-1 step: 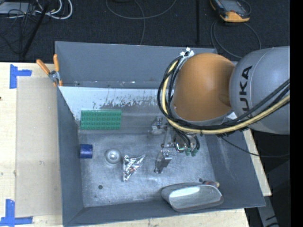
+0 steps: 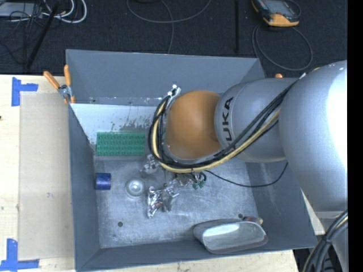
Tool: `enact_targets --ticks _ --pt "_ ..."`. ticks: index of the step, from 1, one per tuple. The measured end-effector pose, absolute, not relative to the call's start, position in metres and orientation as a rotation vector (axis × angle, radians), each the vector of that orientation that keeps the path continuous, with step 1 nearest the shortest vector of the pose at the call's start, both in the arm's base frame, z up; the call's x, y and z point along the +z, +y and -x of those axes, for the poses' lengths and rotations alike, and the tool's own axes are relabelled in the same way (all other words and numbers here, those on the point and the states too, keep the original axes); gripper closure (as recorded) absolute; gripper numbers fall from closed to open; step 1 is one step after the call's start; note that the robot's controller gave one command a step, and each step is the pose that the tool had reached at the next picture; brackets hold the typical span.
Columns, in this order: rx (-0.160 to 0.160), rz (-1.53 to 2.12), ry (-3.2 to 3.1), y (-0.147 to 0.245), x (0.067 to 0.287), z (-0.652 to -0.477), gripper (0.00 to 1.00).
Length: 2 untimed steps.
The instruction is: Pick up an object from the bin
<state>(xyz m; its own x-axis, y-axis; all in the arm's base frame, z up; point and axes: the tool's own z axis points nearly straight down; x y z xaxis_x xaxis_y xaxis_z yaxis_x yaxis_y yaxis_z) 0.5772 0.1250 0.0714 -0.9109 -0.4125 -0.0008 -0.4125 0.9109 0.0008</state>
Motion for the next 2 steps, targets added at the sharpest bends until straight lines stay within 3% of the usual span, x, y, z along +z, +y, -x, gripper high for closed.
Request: enact_targets --ticks 1,2 --pt "0.001 0.402 3.115 0.1162 0.1002 -0.5714 0.00" --pt "0.000 0.559 3.093 0.1164 0.0992 -0.5664 0.00"
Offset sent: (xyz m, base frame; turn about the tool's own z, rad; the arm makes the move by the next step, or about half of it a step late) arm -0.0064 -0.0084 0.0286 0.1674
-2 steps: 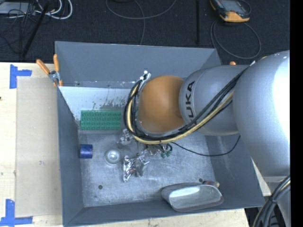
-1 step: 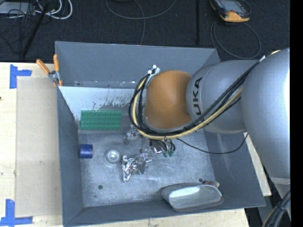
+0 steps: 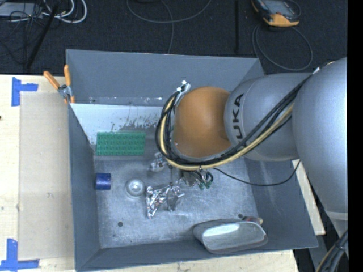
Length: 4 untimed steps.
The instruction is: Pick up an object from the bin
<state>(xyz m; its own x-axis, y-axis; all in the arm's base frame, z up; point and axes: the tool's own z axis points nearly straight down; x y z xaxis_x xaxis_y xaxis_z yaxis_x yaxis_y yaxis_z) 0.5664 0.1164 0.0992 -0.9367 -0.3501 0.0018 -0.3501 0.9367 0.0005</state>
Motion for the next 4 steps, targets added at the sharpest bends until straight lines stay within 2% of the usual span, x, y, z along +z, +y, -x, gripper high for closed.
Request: enact_targets --ticks 1,2,3,4 --pt "-0.001 -0.701 -3.063 0.121 0.072 -0.567 0.00" --pt "-0.001 -0.693 -3.063 0.121 0.073 -0.568 0.00" --pt "-0.001 -0.691 -3.063 0.122 0.075 -0.568 1.00" --pt "-0.001 -0.686 -3.068 0.122 0.106 -0.569 1.00"
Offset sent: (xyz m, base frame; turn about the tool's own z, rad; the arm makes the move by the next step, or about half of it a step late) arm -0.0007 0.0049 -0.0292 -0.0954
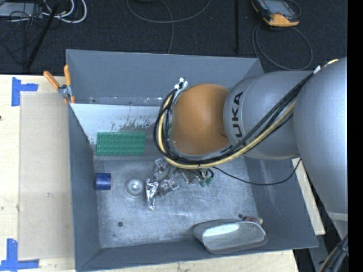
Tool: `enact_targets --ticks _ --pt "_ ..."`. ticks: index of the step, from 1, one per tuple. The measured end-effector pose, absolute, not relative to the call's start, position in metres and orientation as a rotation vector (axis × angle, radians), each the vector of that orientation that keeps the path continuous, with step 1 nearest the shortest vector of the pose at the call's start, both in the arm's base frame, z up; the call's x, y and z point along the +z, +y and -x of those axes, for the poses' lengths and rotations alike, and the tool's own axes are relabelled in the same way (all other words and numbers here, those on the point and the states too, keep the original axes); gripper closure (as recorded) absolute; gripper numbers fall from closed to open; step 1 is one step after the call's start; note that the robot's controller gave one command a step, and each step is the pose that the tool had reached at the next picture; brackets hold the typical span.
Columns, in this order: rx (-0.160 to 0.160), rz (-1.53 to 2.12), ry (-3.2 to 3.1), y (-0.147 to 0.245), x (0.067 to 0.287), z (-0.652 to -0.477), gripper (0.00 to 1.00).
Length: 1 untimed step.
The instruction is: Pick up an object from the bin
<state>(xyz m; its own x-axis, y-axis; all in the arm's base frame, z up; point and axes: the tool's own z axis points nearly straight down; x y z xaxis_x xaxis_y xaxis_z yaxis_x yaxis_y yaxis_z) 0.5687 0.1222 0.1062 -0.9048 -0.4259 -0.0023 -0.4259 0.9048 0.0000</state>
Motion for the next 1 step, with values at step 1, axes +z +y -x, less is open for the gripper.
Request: enact_targets --ticks 1 --pt "0.001 0.680 3.064 0.1231 0.1385 -0.5696 1.00"
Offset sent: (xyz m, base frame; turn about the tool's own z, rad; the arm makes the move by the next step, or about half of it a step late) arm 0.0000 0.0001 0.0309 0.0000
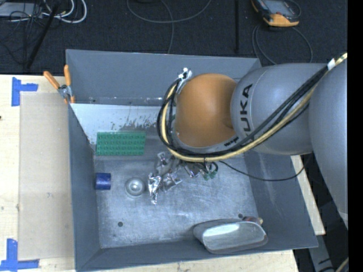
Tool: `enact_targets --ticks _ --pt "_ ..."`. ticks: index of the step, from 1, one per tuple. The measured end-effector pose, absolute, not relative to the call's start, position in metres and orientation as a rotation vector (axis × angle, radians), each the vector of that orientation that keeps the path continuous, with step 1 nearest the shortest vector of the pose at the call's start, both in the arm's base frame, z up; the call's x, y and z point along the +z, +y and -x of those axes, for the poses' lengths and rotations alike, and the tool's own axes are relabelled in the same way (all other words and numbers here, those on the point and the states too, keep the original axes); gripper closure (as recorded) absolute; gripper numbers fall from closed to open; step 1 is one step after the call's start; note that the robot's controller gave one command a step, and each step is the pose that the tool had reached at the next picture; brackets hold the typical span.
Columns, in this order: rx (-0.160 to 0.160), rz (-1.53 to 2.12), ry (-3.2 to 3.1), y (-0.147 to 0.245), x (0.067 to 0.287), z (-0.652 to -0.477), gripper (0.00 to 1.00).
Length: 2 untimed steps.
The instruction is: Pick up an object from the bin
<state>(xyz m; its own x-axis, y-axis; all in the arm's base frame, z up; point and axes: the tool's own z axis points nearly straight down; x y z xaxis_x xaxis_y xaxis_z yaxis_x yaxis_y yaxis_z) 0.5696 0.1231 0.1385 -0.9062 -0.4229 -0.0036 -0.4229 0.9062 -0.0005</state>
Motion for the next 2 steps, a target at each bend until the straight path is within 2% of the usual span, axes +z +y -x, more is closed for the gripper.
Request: enact_targets --ticks 1,2 --pt "0.001 0.676 3.067 0.123 0.143 -0.570 1.00" --pt "0.001 0.670 3.065 0.125 0.181 -0.571 1.00"
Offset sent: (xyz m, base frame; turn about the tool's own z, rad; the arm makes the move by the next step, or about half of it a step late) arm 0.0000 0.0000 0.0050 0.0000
